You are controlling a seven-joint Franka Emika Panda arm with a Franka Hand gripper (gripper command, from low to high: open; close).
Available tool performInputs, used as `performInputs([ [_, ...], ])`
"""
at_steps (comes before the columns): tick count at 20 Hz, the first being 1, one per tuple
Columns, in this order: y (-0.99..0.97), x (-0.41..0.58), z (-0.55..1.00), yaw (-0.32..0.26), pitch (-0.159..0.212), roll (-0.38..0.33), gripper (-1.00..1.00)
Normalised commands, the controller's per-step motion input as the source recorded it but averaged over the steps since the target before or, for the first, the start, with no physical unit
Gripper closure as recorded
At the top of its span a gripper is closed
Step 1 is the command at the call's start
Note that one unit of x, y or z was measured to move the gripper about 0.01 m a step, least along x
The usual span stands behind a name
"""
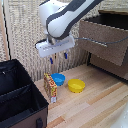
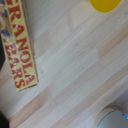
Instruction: Locate and clasp the grip of the topmost drawer. Steadily and circumspectly yank the drawer open. Discover and seize the nutrition bar using your clamp. Deposit the nutrition bar in the accessible drawer. Unclench the nutrition bar.
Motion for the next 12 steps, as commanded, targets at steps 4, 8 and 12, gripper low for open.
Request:
performInputs([
  [4, 0.44, 0.447, -0.23, -0.087, 0.069, 0.059, -1.0],
  [8, 0.11, 0.461, -0.15, -0.023, 0.097, -0.012, -1.0],
  [12, 0.1, 0.436, -0.2, -0.001, 0.082, -0.028, -1.0],
])
